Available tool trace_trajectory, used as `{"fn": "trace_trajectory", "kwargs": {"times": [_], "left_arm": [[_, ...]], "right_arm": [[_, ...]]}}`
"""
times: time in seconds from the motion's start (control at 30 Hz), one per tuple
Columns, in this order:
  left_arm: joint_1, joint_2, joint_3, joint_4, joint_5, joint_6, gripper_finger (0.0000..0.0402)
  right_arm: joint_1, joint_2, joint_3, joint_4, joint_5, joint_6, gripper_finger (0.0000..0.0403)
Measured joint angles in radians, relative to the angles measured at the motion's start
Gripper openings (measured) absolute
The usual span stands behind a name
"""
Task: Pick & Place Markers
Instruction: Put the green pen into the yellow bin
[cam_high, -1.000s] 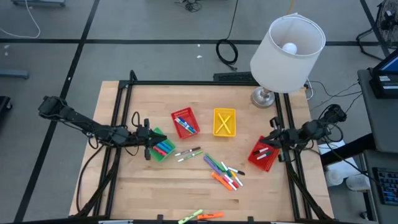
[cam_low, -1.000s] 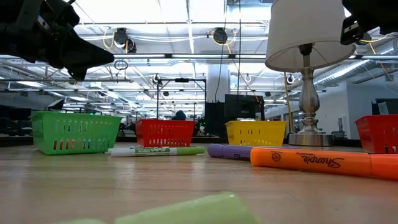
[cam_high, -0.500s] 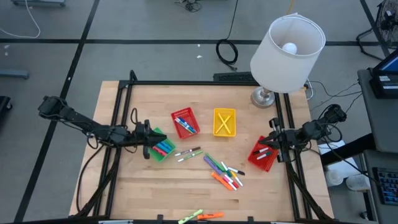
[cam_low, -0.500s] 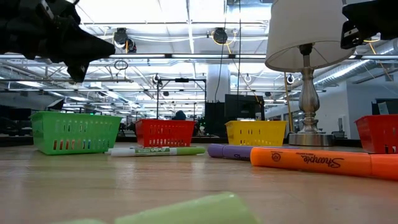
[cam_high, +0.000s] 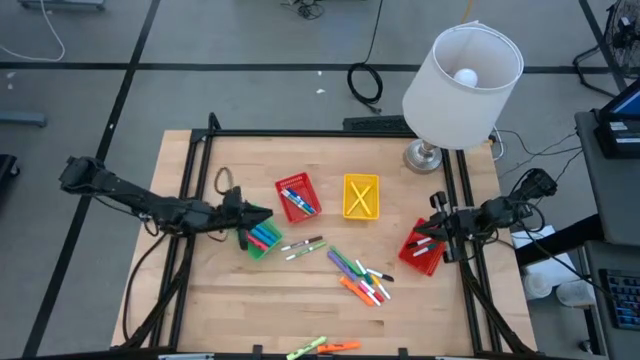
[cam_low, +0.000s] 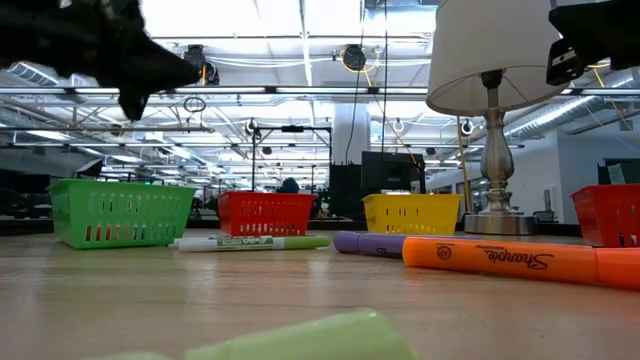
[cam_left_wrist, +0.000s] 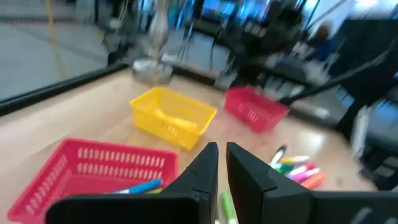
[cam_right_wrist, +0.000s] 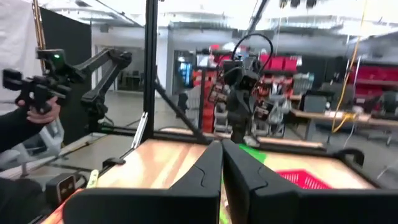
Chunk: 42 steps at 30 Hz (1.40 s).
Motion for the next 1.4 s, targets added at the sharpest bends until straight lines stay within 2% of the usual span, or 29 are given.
{"fn": "trace_trajectory", "kwargs": {"times": [0.13,0.47,0.63,0.8,0.9,1.07,1.17,1.3,1.4], "left_arm": [[0.034,0.144,0.213,-0.247,0.028,0.000,0.0037],[0.080,0.724,0.755,-0.538,0.246,0.096,0.0037],[0.095,0.922,0.979,-0.711,0.327,0.152,0.0037],[0.095,1.024,1.077,-0.732,0.420,0.237,0.0037],[0.102,1.043,1.092,-0.726,0.433,0.287,0.0037],[0.123,1.084,1.093,-0.748,0.452,0.368,0.0037],[0.138,1.132,1.110,-0.756,0.492,0.378,0.0037],[0.144,1.198,1.189,-0.764,0.565,0.425,0.0038],[0.131,1.258,1.258,-0.806,0.568,0.475,0.0049]], "right_arm": [[0.000,0.000,-0.015,0.054,0.000,-0.058,0.0000],[0.000,0.000,-0.016,0.153,0.000,-0.033,0.0000],[0.000,0.000,-0.009,0.117,0.003,-0.002,0.0000],[0.001,-0.001,0.038,-0.012,0.080,-0.039,0.0000],[0.000,0.000,0.059,-0.076,0.139,-0.064,0.0000],[0.000,0.000,0.061,-0.084,0.058,-0.107,0.0000],[0.000,-0.001,0.043,-0.085,0.054,-0.086,0.0000],[0.000,0.000,0.032,-0.087,0.053,-0.081,0.0000],[0.000,0.000,0.032,-0.087,0.051,-0.072,0.0000]]}}
